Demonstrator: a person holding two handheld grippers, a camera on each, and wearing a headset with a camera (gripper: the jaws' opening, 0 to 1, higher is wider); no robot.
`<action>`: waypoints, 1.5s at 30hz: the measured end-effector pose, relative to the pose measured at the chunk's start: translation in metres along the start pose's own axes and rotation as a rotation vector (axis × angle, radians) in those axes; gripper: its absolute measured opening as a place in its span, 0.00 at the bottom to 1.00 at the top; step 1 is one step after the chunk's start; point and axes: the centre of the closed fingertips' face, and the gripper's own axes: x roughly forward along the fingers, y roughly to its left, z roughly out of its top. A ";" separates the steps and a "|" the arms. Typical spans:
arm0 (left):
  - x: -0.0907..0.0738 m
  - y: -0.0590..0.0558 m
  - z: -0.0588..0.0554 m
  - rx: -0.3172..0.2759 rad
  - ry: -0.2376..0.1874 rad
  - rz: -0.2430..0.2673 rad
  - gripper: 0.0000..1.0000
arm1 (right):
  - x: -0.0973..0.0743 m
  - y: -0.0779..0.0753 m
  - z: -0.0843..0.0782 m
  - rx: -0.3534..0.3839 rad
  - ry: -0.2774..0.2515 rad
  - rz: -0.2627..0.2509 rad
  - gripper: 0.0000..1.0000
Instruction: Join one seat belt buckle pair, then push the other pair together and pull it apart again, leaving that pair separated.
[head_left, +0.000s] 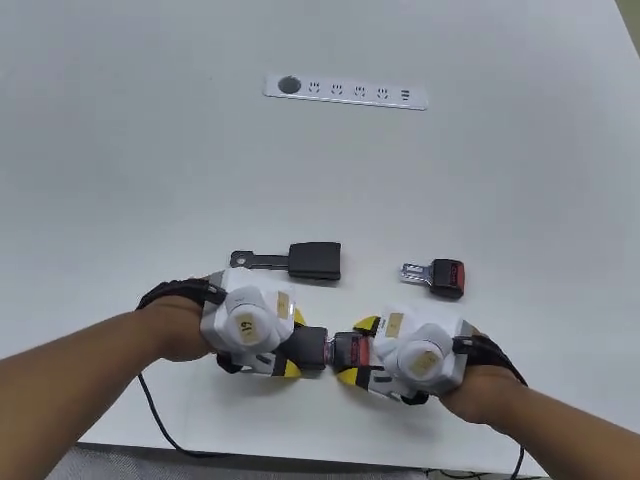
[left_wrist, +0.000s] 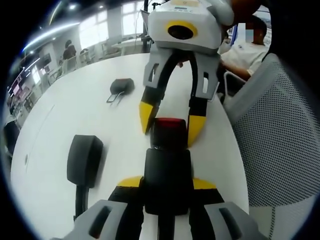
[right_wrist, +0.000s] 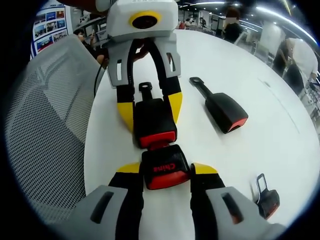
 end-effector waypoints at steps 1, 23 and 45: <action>0.000 0.000 0.000 -0.003 -0.008 -0.007 0.35 | 0.000 0.000 0.000 -0.009 -0.004 0.002 0.35; -0.002 0.001 0.000 0.006 -0.108 0.014 0.35 | -0.007 0.002 0.005 -0.025 -0.116 -0.027 0.34; 0.001 0.003 -0.002 0.027 -0.098 -0.014 0.35 | -0.011 0.001 0.009 0.044 -0.167 -0.035 0.35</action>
